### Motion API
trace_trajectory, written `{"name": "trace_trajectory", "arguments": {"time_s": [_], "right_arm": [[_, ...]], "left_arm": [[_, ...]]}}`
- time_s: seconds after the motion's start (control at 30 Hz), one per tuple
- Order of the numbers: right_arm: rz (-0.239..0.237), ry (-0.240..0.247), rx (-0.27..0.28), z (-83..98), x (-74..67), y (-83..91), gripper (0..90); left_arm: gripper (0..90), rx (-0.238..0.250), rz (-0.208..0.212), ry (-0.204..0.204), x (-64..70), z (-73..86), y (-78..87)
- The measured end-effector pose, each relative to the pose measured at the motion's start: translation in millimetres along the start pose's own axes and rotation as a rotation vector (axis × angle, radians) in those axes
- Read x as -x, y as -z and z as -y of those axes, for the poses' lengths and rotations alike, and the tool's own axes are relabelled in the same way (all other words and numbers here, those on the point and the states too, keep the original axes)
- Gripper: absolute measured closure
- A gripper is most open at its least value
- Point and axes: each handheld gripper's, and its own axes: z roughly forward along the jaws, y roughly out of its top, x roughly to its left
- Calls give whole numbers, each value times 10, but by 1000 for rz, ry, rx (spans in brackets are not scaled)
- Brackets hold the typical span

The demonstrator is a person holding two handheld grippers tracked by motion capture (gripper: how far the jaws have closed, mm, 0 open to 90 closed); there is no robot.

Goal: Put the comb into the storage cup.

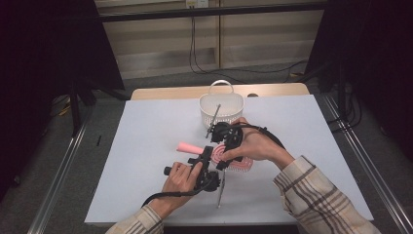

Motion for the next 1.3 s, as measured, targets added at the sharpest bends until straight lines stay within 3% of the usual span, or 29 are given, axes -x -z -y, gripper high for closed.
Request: {"name": "trace_trajectory", "arguments": {"time_s": [0.23, 0.43, 0.47, 0.67, 0.9, 0.97, 1.07, 1.1, 1.3], "right_arm": [[0, -7, 16, 3, 0, 35, 188], [36, 2, 29, 14, -27, 64, 157], [42, 3, 35, 20, -21, 68, 152], [44, 1, 21, 72, -18, 92, 128], [57, -17, 52, 171, -18, 150, 105], [63, -17, 62, 204, -11, 167, 90], [75, -15, 75, 265, 9, 192, 85], [72, -23, 83, 286, 15, 200, 83], [85, -46, 104, 395, 45, 213, 75]], "left_arm": [[807, 18, -2, 27, -21, 12, 7], [810, 12, -11, 61, -45, 37, 9], [810, 8, -10, 51, -57, 41, 10], [810, 8, -12, 78, -64, 69, -6], [810, -21, -7, 94, -100, 128, -33], [810, -20, -11, 120, -100, 148, -46], [810, -28, 8, 111, -127, 174, -53], [810, -30, -7, 121, -126, 183, -51], [810, -25, -6, 144, -129, 220, -53]]}}
